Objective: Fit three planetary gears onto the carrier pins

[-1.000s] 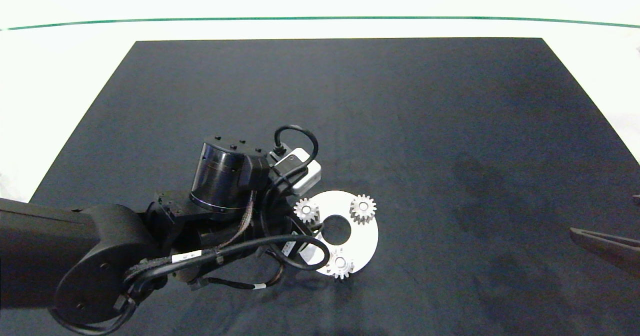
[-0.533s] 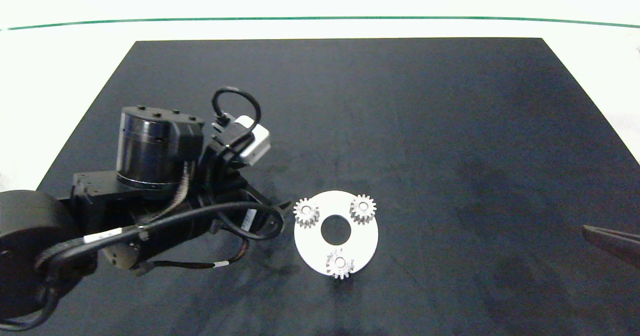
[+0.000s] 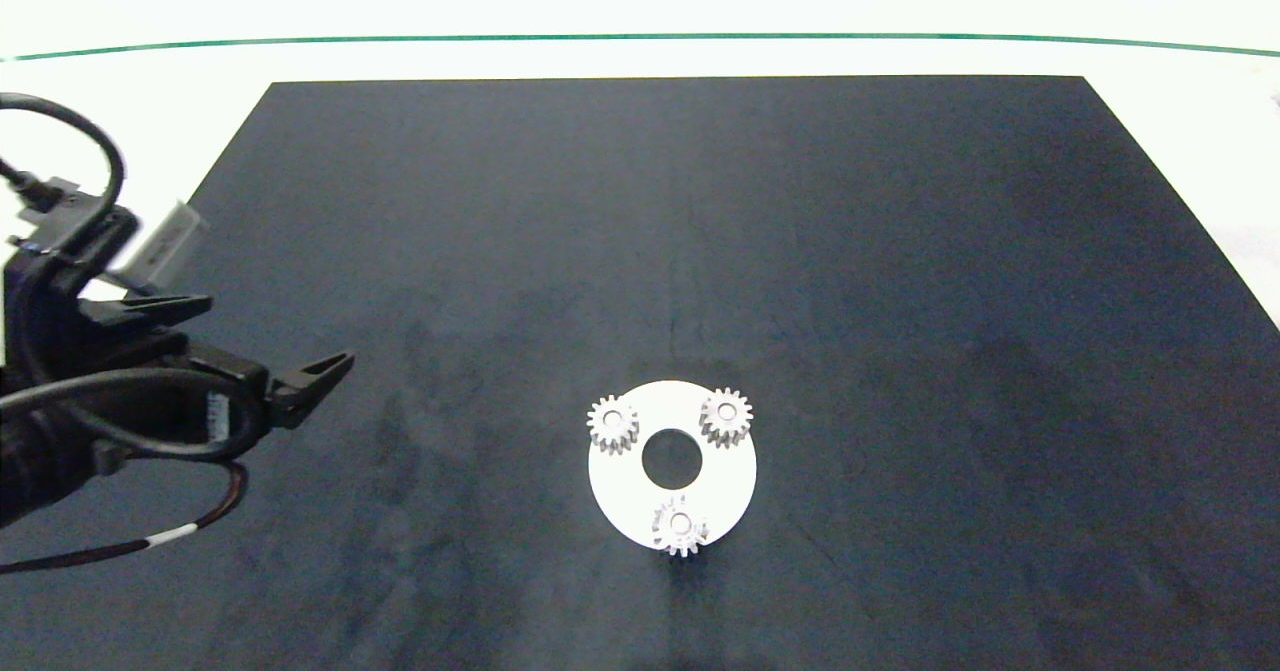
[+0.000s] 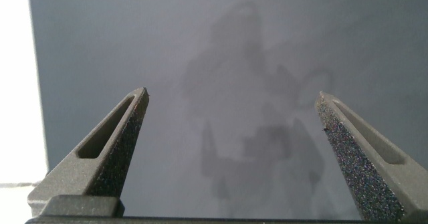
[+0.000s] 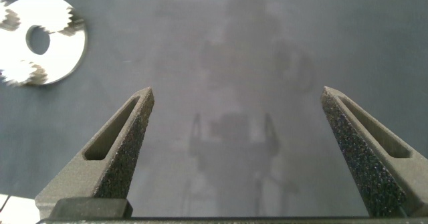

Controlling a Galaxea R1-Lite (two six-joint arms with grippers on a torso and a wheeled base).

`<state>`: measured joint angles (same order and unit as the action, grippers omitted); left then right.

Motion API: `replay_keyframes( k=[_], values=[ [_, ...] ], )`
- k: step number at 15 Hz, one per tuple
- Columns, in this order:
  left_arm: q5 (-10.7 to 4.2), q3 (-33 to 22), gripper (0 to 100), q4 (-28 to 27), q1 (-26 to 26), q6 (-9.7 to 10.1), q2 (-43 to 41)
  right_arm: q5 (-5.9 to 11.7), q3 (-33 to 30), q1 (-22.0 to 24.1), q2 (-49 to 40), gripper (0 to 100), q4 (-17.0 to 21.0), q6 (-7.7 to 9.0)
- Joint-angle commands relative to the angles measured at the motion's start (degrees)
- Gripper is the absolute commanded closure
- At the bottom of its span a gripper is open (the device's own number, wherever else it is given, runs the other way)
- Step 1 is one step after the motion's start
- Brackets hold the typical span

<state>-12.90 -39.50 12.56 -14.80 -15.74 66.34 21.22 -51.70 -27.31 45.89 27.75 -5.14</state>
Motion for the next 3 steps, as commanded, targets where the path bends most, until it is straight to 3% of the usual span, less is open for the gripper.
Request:
replay_keyframes(
  k=[1,3],
  values=[
    [-0.02,3.0,0,-11.9,6.9,0.27,-19.7,0.13,2.3,3.5,-6.8,0,2.1,0.13],
    [-0.02,3.1,0,-19.4,8.6,2.73,-29.0,0.13,4.9,5.3,-10.6,0,2.2,0.13]
  ],
)
